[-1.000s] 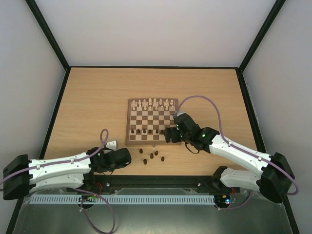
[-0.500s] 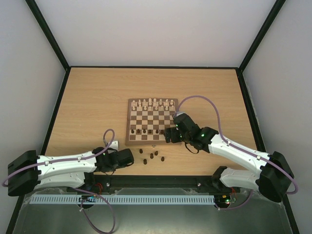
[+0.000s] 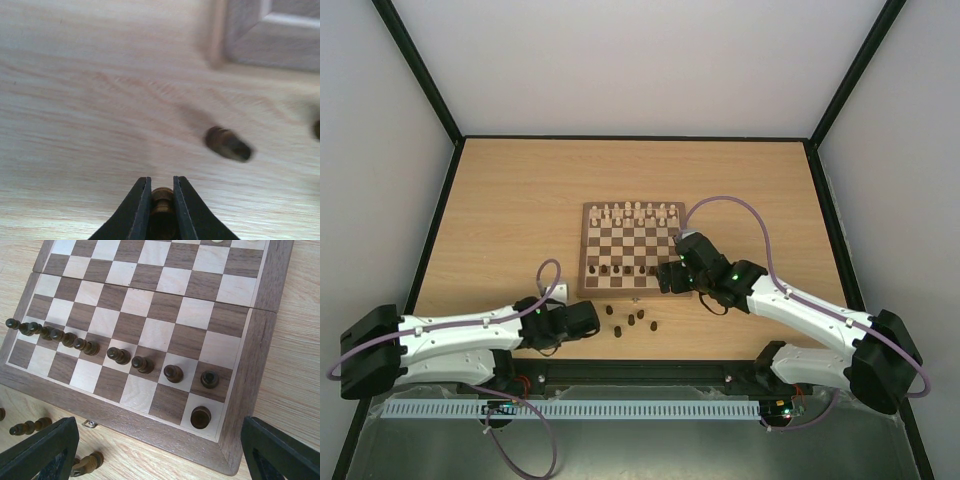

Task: Set up the chess pieces on the board
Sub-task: Pick up the chess piece at the center of the board, then place the chess piece on the chessboard.

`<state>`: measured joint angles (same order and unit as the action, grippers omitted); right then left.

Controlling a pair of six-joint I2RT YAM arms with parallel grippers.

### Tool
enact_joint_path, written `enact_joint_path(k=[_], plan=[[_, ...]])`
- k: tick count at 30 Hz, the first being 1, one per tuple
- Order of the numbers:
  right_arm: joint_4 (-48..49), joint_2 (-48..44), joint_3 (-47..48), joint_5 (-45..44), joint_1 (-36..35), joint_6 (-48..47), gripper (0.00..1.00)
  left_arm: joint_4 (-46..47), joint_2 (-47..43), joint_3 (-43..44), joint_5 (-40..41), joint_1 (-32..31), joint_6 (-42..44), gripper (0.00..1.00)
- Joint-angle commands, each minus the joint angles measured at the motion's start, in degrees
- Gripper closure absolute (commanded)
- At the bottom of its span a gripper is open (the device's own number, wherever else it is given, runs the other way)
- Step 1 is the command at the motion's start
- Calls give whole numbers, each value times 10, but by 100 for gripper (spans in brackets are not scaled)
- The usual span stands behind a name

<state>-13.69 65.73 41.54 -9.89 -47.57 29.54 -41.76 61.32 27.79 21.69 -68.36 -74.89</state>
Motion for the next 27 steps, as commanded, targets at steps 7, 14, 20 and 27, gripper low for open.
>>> enact_joint_path(k=[7,14,20,27], plan=[[-10,5,-1,-30,3,-4,11,-47,38,155,65,31,113,94],[-13,-9,-12,-50,3,14,11,43,83,183,41,114,246,94],[17,-21,-46,-52,3,29,11,112,127,194,18,159,320,95],[45,-43,-82,-53,3,39,10,149,162,200,2,170,357,95]])
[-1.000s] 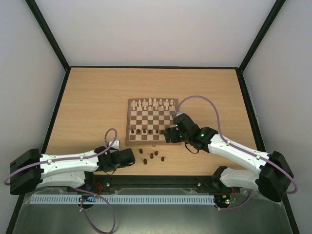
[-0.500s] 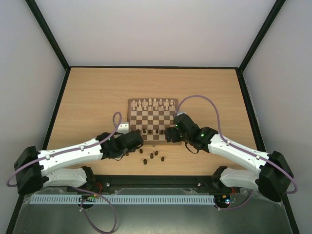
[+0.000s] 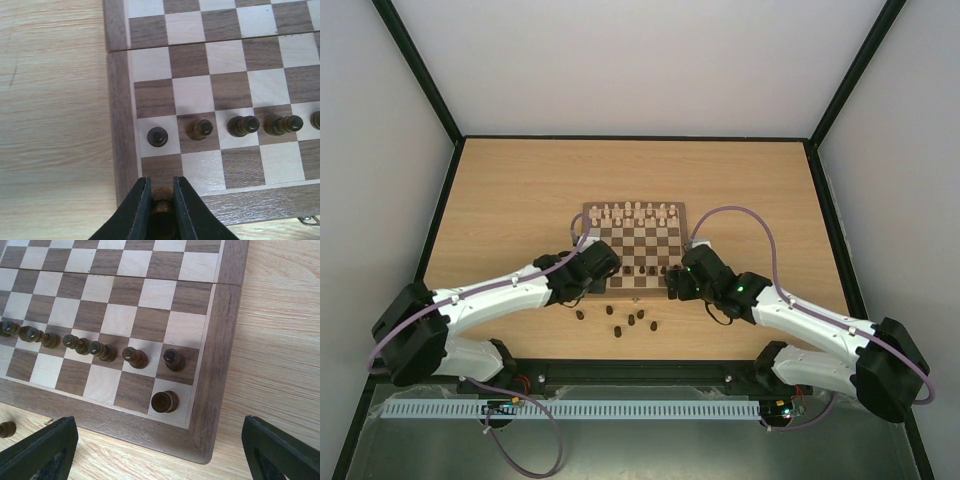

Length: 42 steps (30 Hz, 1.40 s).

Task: Set up the chess pieces on the board
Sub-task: Place the chess piece on the chessboard.

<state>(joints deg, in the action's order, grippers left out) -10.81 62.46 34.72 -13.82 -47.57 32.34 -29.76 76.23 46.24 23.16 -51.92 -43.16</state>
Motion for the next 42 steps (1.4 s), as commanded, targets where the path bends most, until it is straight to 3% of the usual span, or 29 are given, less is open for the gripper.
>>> enact_joint_path(k=[1,42], plan=[[14,-7,-12,-18,3,11,9,32,17,15,-15,7,43,95],[18,0,-17,-28,3,10,7,104,22,-70,4,7,17,92]])
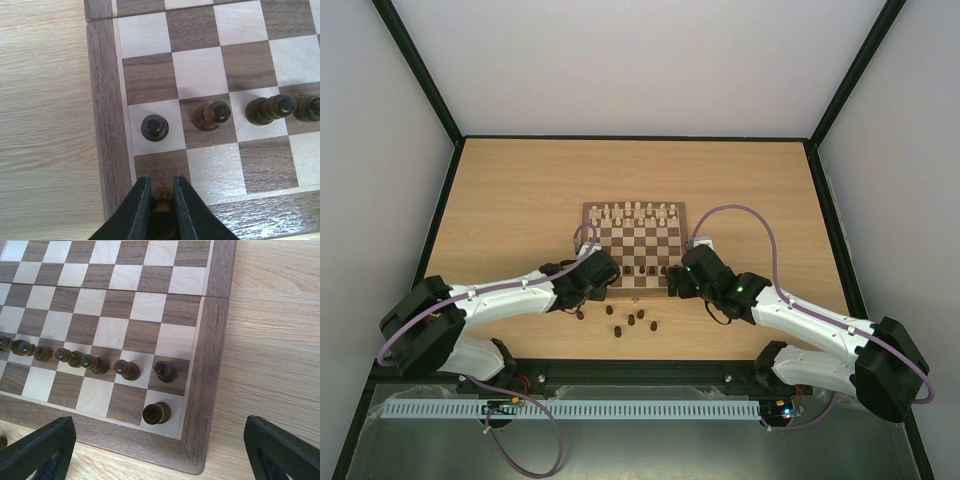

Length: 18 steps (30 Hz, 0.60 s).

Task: Set up the chess pieces on the board
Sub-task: Place the chess piece on the chessboard.

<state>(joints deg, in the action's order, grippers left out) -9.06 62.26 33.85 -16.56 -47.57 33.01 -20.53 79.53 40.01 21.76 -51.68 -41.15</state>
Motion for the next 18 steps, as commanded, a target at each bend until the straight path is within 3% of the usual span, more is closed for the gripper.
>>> enact_joint_path(k=[1,18], plan=[[1,2,-8,-2,3,3,7,14,-10,-8,19,4,-2,92],[2,2,-10,6,3,2,7,28,12,-10,21,4,-3,86]])
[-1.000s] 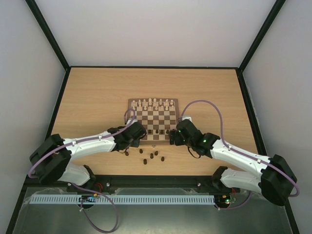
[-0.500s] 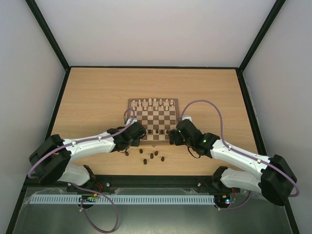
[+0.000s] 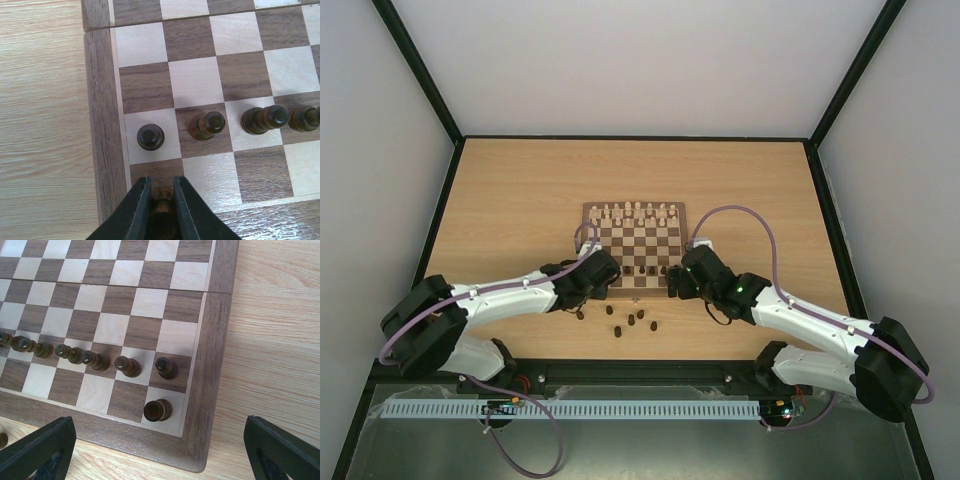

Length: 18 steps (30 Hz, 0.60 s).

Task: Set up the chess pieces on the board
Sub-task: Place the chess piece on the chessboard.

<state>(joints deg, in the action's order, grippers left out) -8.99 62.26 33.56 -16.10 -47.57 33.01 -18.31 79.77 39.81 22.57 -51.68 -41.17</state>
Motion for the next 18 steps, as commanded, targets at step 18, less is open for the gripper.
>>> enact_joint_path(k=[18], plan=[[4,5,-8,9,3,0,7,5,8,-10,12,4,-5,70]])
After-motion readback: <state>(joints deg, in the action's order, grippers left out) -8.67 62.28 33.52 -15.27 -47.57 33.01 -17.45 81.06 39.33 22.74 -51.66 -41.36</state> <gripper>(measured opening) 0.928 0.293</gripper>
